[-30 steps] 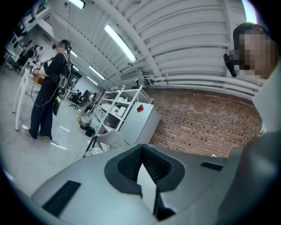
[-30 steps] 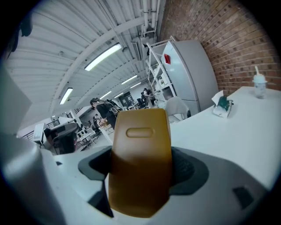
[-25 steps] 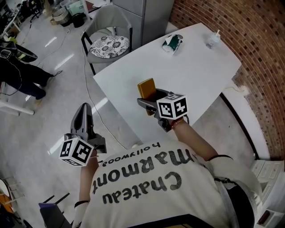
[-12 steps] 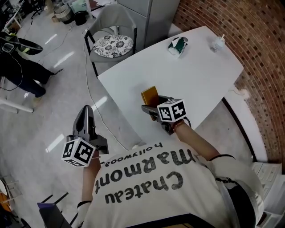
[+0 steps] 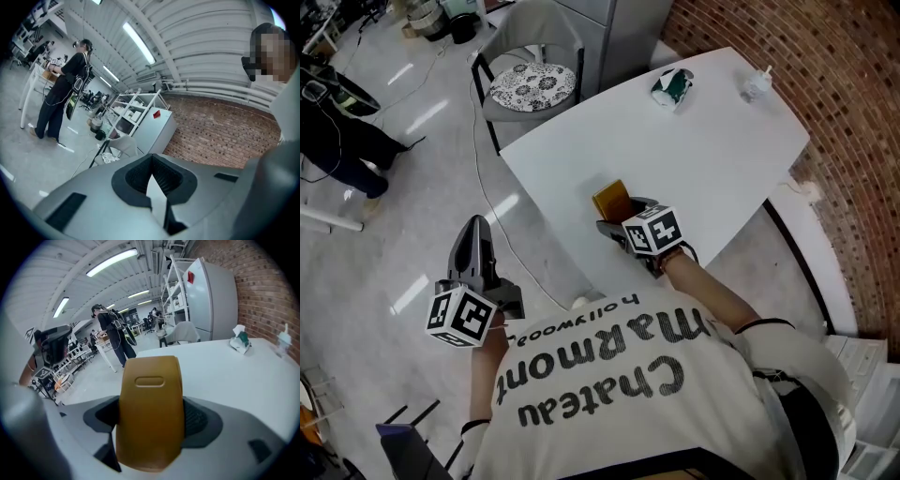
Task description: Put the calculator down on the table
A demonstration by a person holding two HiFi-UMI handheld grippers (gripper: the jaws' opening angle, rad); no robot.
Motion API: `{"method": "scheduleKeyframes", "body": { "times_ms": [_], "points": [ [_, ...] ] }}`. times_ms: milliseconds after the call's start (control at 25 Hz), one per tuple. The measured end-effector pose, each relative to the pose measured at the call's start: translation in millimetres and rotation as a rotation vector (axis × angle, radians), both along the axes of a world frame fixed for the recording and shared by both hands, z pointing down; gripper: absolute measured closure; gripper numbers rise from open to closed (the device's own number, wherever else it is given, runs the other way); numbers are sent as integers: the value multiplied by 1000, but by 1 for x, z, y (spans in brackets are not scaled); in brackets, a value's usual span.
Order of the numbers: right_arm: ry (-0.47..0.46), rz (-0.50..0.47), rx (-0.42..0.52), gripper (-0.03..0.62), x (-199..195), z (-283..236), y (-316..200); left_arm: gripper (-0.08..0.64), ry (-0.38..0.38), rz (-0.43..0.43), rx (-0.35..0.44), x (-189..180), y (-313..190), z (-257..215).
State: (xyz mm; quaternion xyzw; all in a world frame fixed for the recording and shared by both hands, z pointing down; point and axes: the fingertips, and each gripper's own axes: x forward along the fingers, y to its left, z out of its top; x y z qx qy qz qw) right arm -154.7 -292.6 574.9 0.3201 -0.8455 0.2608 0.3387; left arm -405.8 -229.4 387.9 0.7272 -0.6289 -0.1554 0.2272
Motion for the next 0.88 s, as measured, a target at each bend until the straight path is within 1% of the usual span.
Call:
{"method": "scheduleKeyframes", "body": {
  "times_ms": [360,680,880],
  "points": [
    [39,16,-27,187,6,13,5,558,6,0,-2,0,3,2],
    [86,26,-29,187,14,23,4,558,12,-5,5,-1,4,6],
    [98,32,-41,187,20,27,5,558,16,-4,-2,1,2,6]
  ]
}}
